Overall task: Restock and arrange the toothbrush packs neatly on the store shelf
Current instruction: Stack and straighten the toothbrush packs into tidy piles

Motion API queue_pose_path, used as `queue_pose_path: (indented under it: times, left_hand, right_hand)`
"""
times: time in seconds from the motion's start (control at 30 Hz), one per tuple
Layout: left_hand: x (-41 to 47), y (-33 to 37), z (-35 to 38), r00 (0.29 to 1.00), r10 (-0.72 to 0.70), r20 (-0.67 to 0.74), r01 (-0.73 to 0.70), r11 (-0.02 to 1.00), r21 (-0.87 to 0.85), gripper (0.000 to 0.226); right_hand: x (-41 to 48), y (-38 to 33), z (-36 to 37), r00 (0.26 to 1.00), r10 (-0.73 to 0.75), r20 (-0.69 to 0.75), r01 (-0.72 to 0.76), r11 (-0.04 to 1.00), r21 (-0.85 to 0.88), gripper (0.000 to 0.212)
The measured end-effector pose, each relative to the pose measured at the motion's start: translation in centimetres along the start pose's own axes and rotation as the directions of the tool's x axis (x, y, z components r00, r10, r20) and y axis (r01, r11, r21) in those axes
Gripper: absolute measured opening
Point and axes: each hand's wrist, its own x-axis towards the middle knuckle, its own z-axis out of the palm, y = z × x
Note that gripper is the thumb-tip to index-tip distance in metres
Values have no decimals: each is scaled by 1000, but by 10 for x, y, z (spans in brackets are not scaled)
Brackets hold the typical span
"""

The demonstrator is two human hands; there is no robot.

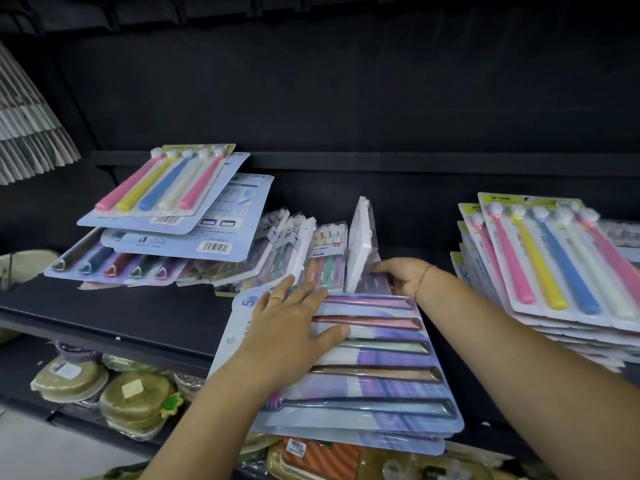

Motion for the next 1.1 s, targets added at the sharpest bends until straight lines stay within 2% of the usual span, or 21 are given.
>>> queue_pose_path:
  times: [0.17, 0.27, 0.33, 0.4, 0.47, 0.5, 0.6, 0.7, 0.8, 0.87, 1.0, 1.1]
  left_hand:
    - [-1, 1, -4, 1000, -7, 25, 9, 998, -65, 70]
    - [9, 13, -22, 997, -49, 58, 62, 966, -251, 72]
    - [30, 24, -37, 987, -103, 122, 148, 879, -453, 80]
    - [58, 31, -45, 959, -195, 207, 284, 723, -630, 84]
    - [80, 33, -46, 943, -252, 218, 320, 505, -802, 75]
    - [89, 34, -45, 946, -263, 192, 295, 445, -845, 64]
    - [101, 33, -36, 939, -322, 116, 256, 432, -865, 34]
    - [100, 28, -36, 924, -378, 67, 209, 349, -913, 31]
    - [90, 25, -39, 911, -413, 18, 120, 223, -967, 28]
    - [79, 28, -40, 909, -416, -3, 59, 136, -989, 30]
    - [56, 45, -40, 921, -386, -47, 4, 130, -992, 26]
    - [43, 73, -37, 945, -326, -32, -10, 68, -998, 19]
  right_hand:
    - [-1, -4, -11, 966, -141, -218, 121, 987, -103, 14]
    - [-5, 0, -12, 934, -231, -273, 215, 973, -88, 7]
    - [-9, 1, -9, 923, -265, -278, 247, 964, -98, 8]
    - [-12, 2, -7, 923, -274, -269, 266, 962, -65, 8]
    - [-14, 4, -6, 935, -247, -256, 258, 966, 10, 13]
    - [-15, 6, -6, 939, -235, -252, 252, 967, 38, 15]
    - [-19, 8, -5, 923, -253, -288, 284, 956, 68, 17]
    - [-36, 2, 1, 856, -382, -347, 418, 908, 31, 6]
    - [-63, -9, 10, 725, -558, -404, 574, 813, -94, 13]
    - [-84, -15, 13, 651, -620, -439, 631, 763, -141, 18]
    - [-134, -16, -6, 544, -702, -460, 704, 680, -206, 28]
    - [-177, -21, -39, 498, -719, -484, 746, 640, -184, 26]
